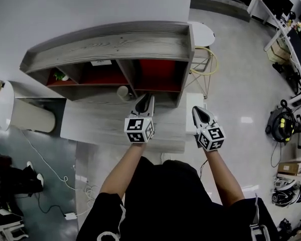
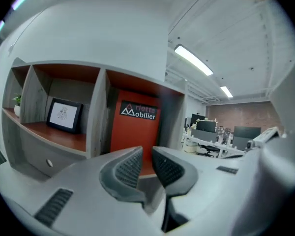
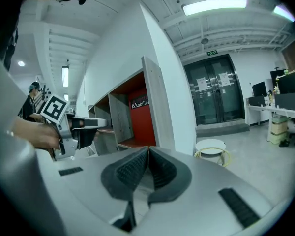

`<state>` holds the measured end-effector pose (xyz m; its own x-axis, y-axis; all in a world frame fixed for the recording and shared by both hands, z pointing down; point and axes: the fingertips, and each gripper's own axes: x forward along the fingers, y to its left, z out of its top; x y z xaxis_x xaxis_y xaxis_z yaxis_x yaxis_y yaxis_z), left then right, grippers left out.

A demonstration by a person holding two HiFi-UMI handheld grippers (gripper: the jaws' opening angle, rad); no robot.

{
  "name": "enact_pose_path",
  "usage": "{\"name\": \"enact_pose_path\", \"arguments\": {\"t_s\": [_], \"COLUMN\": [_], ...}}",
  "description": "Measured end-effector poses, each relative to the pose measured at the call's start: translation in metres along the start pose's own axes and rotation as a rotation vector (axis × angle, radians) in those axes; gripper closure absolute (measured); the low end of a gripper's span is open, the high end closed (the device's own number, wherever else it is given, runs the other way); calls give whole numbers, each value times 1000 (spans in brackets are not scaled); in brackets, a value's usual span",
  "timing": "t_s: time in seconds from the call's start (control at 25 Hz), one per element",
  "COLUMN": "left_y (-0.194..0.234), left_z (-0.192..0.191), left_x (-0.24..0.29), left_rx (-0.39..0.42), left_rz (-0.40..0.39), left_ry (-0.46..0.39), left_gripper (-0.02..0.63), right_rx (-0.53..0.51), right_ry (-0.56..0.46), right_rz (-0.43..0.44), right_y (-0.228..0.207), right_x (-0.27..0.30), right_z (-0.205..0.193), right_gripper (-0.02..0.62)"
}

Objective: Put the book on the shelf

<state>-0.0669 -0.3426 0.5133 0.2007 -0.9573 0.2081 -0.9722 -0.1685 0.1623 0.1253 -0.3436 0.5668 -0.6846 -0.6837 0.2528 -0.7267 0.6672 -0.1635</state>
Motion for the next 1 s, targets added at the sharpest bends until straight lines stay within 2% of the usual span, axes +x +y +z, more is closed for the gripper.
{"name": "enact_pose_path", "arguments": {"t_s": [0.24, 0.48, 0.68, 1.0], "left_y": [-6, -1, 36, 80], "left_z": [-28, -61, -52, -58], "left_x": [-85, -172, -238, -348], "left_rx": [-37, -42, -5, 55], "left_rz": [-27, -30, 10, 27], "left_ry": [34, 68, 21, -8], "left_gripper": [575, 586, 588, 588], "right_rx": [63, 82, 57, -2], "right_ry": [-19, 15, 23, -44], "right_rz": [-64, -112, -137, -182], "right_y": [11, 59, 107, 197], "right_x": [-52, -91, -105, -144], "right_z": [-5, -33, -46, -37], "right_gripper": [595, 595, 595, 595]}}
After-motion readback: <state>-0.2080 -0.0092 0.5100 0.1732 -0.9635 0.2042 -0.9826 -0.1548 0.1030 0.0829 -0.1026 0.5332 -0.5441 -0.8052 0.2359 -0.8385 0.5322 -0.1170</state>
